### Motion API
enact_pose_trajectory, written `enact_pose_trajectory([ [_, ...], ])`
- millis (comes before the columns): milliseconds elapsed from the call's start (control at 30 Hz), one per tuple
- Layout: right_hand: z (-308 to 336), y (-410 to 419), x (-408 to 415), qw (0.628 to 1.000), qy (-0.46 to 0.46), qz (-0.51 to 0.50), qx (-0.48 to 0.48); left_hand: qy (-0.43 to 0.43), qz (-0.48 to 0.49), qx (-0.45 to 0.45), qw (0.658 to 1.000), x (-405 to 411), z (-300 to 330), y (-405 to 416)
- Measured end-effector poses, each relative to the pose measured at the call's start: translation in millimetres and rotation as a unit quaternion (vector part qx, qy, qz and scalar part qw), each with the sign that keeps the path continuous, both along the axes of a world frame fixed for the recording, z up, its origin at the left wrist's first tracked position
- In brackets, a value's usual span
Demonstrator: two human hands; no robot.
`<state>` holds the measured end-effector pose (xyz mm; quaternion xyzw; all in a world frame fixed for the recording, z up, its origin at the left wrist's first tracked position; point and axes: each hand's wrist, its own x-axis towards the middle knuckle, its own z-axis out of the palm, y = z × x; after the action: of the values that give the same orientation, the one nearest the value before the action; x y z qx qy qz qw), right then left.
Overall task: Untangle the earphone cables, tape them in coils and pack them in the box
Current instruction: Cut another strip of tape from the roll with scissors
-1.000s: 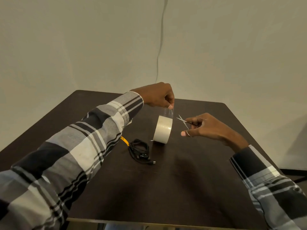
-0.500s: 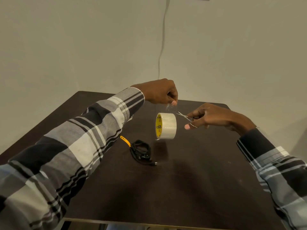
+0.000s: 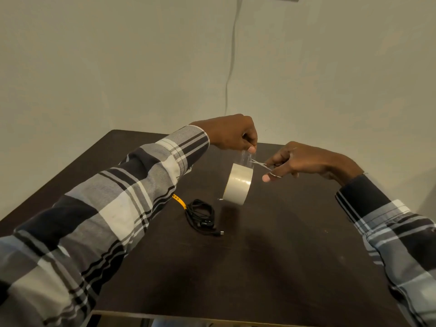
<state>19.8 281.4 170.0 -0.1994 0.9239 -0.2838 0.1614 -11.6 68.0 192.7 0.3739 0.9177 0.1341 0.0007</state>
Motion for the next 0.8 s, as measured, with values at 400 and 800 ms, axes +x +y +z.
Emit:
enact_pose_trajectory([
  [400,6,5,0,1.0,0.005,0.011,-0.015,0.021,-0.011,-0.001,1.0,0,-2,5],
  [800,5,9,-1,0.999,-0.012,-0.008,0.029,0.018,-0.021,0.007,1.0,3,-6,13],
])
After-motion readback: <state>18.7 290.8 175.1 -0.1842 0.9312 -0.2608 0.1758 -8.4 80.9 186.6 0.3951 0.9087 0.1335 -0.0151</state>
